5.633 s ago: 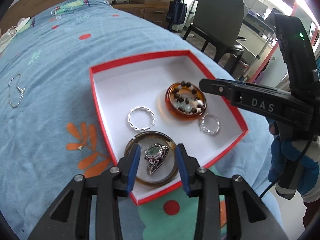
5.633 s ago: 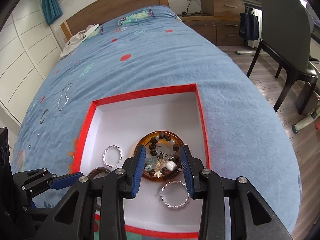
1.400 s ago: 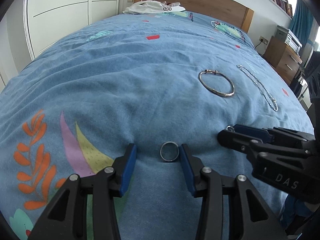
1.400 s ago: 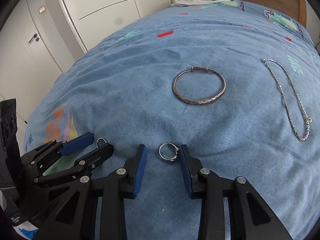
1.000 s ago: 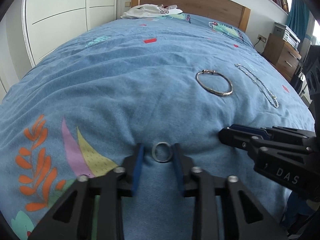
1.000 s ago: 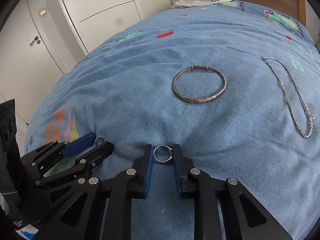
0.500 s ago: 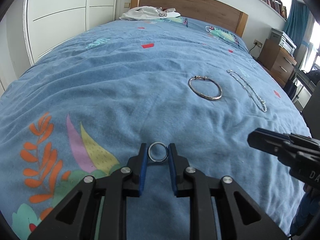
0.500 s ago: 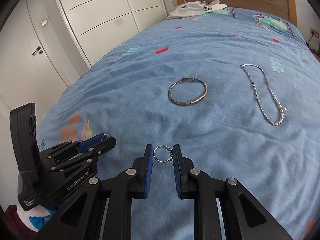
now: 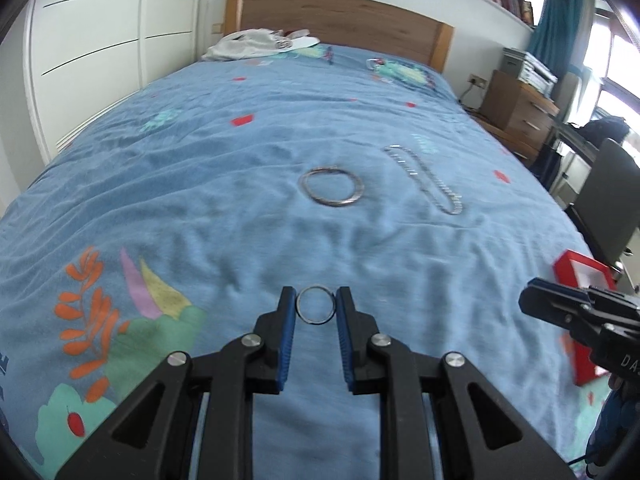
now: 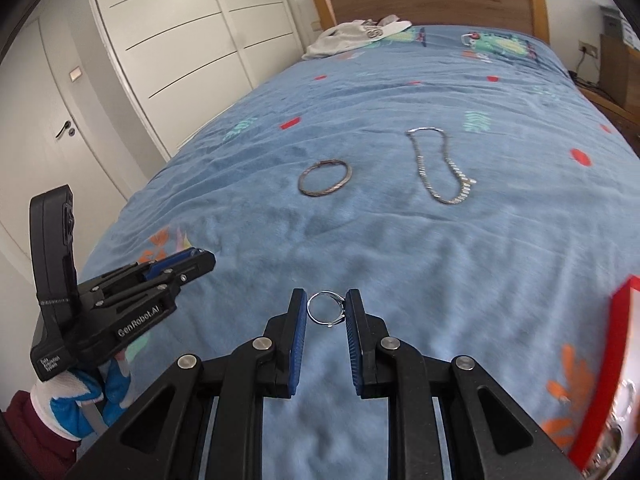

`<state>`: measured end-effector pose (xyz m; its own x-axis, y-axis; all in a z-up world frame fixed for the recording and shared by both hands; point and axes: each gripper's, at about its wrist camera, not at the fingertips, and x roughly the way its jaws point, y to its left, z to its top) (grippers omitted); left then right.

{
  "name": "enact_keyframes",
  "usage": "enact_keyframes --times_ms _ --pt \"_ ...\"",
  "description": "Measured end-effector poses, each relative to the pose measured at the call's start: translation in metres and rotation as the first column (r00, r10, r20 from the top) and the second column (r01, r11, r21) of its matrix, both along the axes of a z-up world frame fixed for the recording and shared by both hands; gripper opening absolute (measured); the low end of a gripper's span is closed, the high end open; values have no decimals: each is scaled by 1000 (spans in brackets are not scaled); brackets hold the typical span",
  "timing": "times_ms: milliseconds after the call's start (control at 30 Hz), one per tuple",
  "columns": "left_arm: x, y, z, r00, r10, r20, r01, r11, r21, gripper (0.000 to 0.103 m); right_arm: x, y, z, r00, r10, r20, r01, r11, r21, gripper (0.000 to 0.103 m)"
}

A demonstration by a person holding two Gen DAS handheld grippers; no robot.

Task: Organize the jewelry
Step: 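Carry both small rings over the red box and lower them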

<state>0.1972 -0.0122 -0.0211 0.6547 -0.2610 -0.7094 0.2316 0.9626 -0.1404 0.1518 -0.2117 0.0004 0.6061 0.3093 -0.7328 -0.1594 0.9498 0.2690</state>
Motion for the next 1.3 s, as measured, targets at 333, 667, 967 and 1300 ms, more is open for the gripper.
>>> enact_keyframes --times_ms 333,667,967,1300 --pt "-39 -82 31 985 -173 12 173 984 -47 19 -83 -96 16 981 -195 10 195 980 -33 19" --pt "-73 -199 35 919 -395 -10 394 918 -54 19 -153 -204 3 920 -392 -34 388 918 -76 19" --pt "-89 -298 24 833 -552 -38 551 834 -34 19 -178 -263 -23 877 -474 -87 467 880 -88 19" --pt "-79 -373 -12 797 -595 -102 599 800 17 19 -168 -296 -44 867 -485 -113 475 874 -102 19"
